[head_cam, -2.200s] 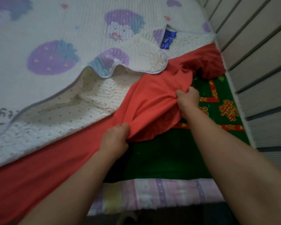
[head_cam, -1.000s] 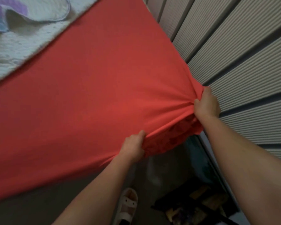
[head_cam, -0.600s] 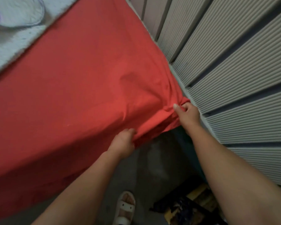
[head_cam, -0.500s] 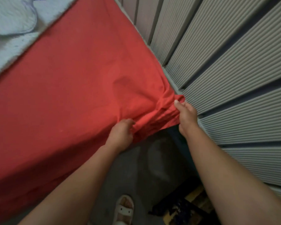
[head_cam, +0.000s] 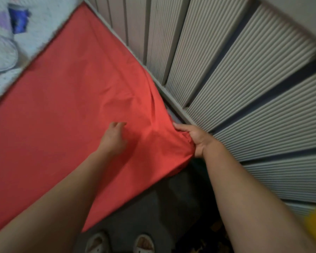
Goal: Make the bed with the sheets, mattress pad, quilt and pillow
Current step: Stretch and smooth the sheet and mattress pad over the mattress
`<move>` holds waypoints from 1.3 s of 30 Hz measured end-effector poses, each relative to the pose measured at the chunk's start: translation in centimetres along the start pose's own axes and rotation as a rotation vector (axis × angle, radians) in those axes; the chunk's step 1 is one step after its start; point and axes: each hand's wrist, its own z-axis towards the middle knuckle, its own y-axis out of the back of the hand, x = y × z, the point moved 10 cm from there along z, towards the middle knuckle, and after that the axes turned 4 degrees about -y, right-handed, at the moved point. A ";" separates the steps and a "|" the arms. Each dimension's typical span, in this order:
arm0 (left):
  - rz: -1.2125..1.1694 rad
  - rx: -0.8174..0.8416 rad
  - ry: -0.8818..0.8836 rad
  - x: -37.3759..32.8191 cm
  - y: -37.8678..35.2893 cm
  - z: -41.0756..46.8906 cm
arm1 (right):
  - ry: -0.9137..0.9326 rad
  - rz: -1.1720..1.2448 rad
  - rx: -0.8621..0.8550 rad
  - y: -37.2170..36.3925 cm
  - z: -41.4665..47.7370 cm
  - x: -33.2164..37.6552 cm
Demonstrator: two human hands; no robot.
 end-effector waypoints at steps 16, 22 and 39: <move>0.074 0.274 -0.131 1.0 0.9 3.3 | 0.770 0.551 -0.709 8.1 -4.1 7.8; 0.100 0.293 -0.136 0.1 0.4 4.9 | 0.654 -0.101 -1.058 10.2 -4.3 8.4; 0.168 0.085 -0.203 -3.0 0.3 9.6 | 0.488 -1.030 -0.692 3.8 9.1 10.0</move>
